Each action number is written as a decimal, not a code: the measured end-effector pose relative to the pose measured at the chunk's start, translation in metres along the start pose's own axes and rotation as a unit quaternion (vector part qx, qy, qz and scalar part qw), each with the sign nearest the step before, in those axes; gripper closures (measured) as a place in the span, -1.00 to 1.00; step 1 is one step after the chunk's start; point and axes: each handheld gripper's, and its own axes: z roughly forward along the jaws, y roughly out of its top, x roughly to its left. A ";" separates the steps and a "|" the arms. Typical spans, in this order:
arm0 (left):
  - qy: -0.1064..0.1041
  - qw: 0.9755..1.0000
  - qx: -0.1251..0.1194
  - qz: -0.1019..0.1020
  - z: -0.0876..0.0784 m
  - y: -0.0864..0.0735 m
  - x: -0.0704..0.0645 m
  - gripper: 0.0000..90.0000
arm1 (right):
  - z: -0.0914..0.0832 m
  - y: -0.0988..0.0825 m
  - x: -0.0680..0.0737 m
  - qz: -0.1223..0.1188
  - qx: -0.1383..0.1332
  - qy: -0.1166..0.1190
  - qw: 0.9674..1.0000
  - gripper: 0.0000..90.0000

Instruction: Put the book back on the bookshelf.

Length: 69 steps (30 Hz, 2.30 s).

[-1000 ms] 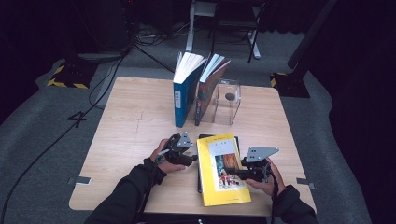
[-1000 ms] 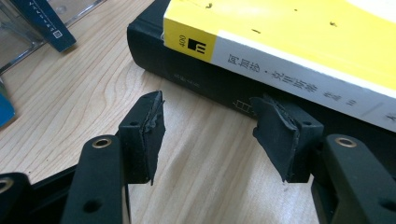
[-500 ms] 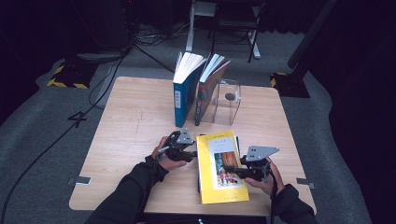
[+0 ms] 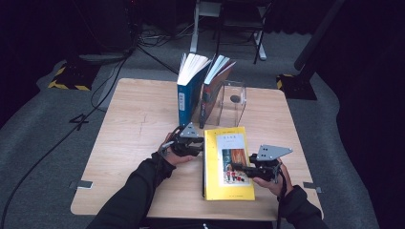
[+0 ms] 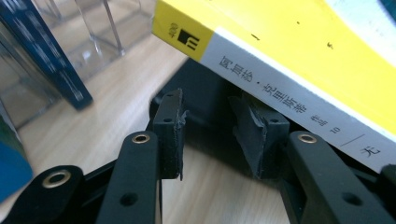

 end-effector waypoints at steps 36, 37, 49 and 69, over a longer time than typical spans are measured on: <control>-0.035 0.996 -0.075 0.032 -0.023 0.055 0.002 0.99 | -0.016 0.019 -0.001 -0.065 -0.051 -0.025 0.996 0.61; -0.036 0.996 -0.080 0.035 -0.026 0.059 0.001 0.99 | -0.016 0.019 -0.001 -0.070 -0.053 -0.027 0.996 0.62; -0.045 0.992 -0.097 0.066 -0.043 0.082 -0.012 1.00 | -0.016 0.023 0.004 -0.093 -0.058 -0.070 0.991 0.87; -0.032 0.990 -0.111 0.076 -0.064 0.073 -0.038 0.76 | -0.024 0.019 0.019 -0.113 -0.070 -0.083 0.988 0.93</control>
